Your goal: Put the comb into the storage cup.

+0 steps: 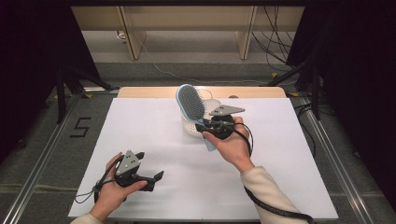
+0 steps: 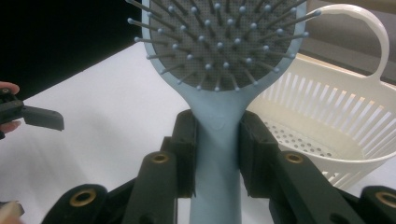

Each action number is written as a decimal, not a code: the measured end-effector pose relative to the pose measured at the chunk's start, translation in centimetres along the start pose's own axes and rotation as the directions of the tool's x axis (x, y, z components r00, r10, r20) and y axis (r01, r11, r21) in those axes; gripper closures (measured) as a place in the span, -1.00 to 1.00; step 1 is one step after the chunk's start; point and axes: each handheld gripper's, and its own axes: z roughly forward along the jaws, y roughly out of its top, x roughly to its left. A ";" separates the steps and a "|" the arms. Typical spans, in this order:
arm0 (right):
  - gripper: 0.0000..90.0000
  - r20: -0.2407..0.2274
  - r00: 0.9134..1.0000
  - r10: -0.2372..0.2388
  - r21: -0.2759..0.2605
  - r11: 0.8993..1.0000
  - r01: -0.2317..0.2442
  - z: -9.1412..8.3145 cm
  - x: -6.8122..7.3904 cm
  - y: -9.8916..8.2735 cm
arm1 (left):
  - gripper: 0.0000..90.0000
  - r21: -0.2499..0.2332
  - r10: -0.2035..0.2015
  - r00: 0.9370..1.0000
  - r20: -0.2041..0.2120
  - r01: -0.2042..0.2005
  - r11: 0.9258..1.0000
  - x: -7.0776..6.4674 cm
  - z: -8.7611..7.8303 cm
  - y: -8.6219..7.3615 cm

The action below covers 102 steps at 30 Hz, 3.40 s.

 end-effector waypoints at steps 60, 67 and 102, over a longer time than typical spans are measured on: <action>0.57 0.048 0.998 0.027 -0.095 0.995 -0.023 -1.0 -1.2 0.3 | -1.00 0.002 0.001 1.000 -0.002 -0.001 1.000 0.0 0.0 0.0; 0.57 0.054 0.998 0.030 -0.105 0.994 -0.024 -1.1 -1.3 0.4 | -1.00 0.001 0.001 1.000 -0.002 -0.001 1.000 0.0 0.0 0.0; 0.57 0.072 0.996 0.051 -0.157 0.987 -0.039 -1.6 -1.8 0.5 | -1.00 0.001 0.001 1.000 0.000 -0.001 1.000 0.0 0.0 0.0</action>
